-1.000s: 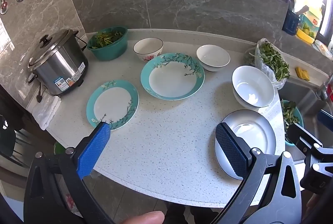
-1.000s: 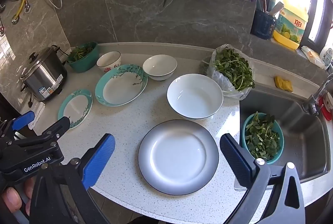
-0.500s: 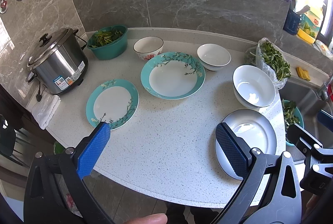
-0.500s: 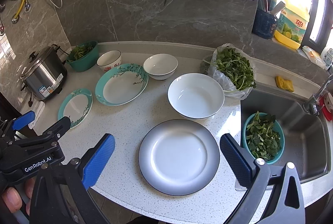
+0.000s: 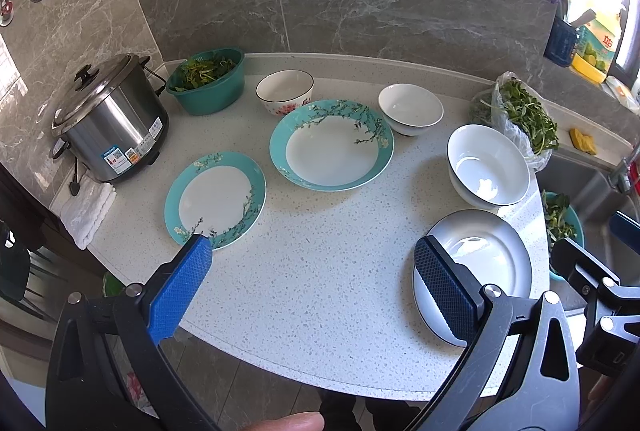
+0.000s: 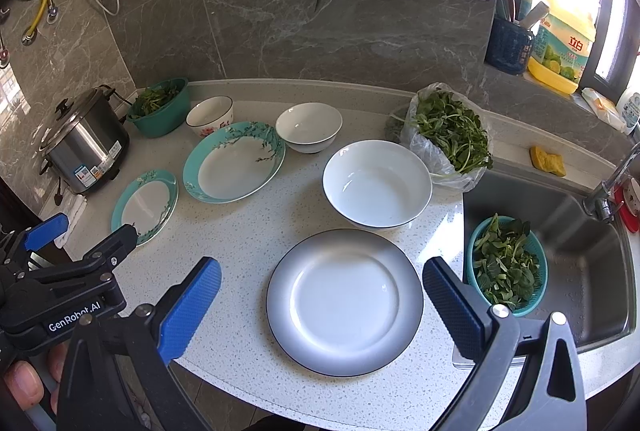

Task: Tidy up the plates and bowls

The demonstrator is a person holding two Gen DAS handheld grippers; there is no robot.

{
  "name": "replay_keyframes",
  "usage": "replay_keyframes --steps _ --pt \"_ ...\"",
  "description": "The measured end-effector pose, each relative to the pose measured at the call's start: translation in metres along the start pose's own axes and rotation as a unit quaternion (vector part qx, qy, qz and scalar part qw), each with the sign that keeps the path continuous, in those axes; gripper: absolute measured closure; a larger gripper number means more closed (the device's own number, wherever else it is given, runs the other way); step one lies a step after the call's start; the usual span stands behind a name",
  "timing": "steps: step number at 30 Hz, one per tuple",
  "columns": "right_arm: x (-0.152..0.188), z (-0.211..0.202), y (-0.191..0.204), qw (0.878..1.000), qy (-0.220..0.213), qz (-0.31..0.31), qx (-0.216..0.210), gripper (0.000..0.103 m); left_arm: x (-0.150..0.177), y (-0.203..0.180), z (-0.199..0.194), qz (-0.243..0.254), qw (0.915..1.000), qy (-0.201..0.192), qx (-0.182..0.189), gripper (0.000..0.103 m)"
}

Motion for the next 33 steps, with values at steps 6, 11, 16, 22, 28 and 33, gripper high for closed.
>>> replay_keyframes --steps 6,11,16,22,28,33 --pt "0.0004 0.0006 0.0006 1.000 0.000 0.000 0.000 0.000 0.0005 0.0002 0.0001 0.000 1.0000 0.000 0.000 0.000" --pt "0.0033 0.0018 0.0022 1.000 0.000 0.000 0.000 0.000 0.0005 0.0004 0.0002 0.000 1.0000 0.000 0.000 0.000" --pt "0.0018 0.0010 0.0018 1.000 0.000 0.000 0.000 0.000 0.0006 0.0008 0.0015 0.000 1.0000 0.001 0.000 0.000" --pt "0.0026 0.0007 0.0020 1.000 0.001 0.000 0.000 0.000 0.0007 0.0010 0.0014 0.000 1.0000 0.001 0.000 0.000" --pt "0.0027 0.0002 0.0017 1.000 0.001 0.001 0.000 0.000 0.0008 0.0010 0.0015 0.000 1.0000 0.001 0.000 0.000" --pt "0.0029 -0.0002 0.0011 1.000 0.002 0.000 0.000 0.000 0.0016 0.0018 0.0025 0.000 1.0000 0.002 0.001 0.000"
Point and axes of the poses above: each gripper's, at about its wrist camera, not at the fingertips, and z roughly the way its jaws point, y to its left, x to its underside, the point moved 6 cm from there along z, roughly the way its jaws point, and after that the axes turned 4 degrees about y, right-handed, at the moved point
